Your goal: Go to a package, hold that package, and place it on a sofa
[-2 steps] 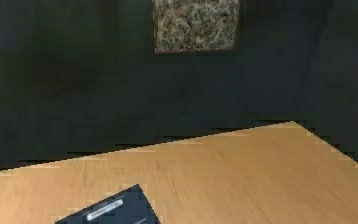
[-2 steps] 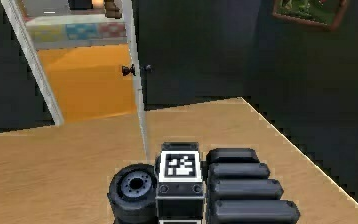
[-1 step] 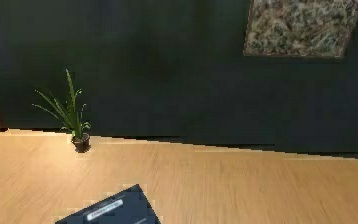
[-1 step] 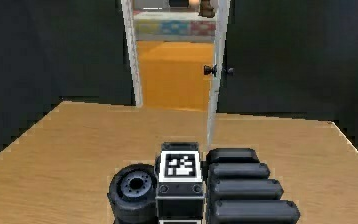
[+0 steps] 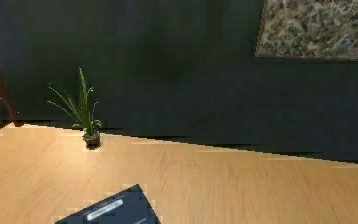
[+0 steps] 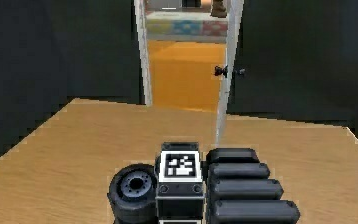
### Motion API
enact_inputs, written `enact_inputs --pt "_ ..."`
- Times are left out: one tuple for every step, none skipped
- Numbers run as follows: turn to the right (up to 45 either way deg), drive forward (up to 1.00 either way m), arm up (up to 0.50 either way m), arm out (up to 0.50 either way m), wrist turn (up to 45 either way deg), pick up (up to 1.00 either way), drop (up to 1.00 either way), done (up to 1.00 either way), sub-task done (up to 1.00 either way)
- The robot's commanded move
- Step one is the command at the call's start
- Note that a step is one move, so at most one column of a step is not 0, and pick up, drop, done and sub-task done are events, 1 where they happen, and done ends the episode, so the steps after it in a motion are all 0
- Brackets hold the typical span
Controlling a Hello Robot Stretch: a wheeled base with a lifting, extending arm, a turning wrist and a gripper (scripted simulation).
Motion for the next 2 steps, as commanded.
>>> enact_inputs --pt "0.0 0.5 0.0 0.0 0.0 0.0 0.0 0.0 0.0" --pt "-21.0 0.0 0.0 0.0 0.0 0.0 0.0 0.0 0.0"
